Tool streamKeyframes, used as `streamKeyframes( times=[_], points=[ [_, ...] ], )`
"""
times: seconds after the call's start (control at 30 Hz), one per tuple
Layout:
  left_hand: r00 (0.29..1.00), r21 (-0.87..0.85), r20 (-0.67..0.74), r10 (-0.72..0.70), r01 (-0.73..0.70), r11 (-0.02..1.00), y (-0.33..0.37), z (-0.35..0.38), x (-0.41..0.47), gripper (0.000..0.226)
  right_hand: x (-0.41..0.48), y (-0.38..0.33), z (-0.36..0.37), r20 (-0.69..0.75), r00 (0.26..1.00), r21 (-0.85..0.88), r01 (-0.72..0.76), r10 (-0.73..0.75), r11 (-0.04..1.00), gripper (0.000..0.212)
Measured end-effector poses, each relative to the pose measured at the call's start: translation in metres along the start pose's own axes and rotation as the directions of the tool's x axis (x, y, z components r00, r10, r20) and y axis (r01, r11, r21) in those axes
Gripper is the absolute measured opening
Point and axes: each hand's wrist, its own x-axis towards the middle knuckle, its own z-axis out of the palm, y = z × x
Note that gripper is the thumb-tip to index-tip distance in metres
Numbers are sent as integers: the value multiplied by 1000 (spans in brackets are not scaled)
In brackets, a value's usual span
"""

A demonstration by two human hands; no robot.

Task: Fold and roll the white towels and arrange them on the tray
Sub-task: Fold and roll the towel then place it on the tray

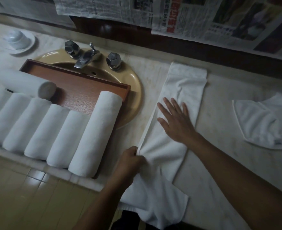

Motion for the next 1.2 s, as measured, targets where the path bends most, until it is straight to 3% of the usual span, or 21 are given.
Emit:
streamKeyframes(
  times=[0.07,0.17,0.27,0.37,0.6,0.73,0.9,1.03,1.1,1.17,1.2],
  points=[
    [993,-181,38,-110,115,977,0,5,0,23,0,1,0,2,1000,6,1,-1,1000,64],
    [995,-134,-24,-93,89,987,-5,12,0,15,0,1,-1,5,1000,1,3,-3,1000,64],
    [991,152,-106,78,-61,987,-7,18,1,28,0,1,-1,7,1000,7,1,-1,1000,64],
    [940,431,-222,258,-143,891,-14,15,3,31,0,2,0,-4,1000,-2,1,-1,1000,64],
    [944,565,-188,270,-121,816,-33,-6,6,28,-1,-7,-5,-11,999,9,-45,45,999,61],
    [956,514,-157,246,-134,847,-32,-10,10,26,-30,-45,-11,-107,994,62,18,-11,998,55],
    [988,424,-44,145,-113,898,-32,-18,4,29,-54,-51,3,-8,1000,50,29,-29,998,57],
    [980,586,141,137,-194,787,-44,-30,-7,35,-41,-43,1,23,999,37,47,-48,998,57],
    [953,442,260,156,-261,858,-52,-36,-13,24,-39,-38,1,19,998,12,57,-57,998,58],
    [919,143,379,108,-174,974,-57,-42,-24,6,-37,-34,0,24,998,-5,61,-61,998,58],
    [915,83,396,84,-126,988,-61,-45,-29,18,-36,-34,0,17,998,-10,59,-59,998,57]
  ],
)
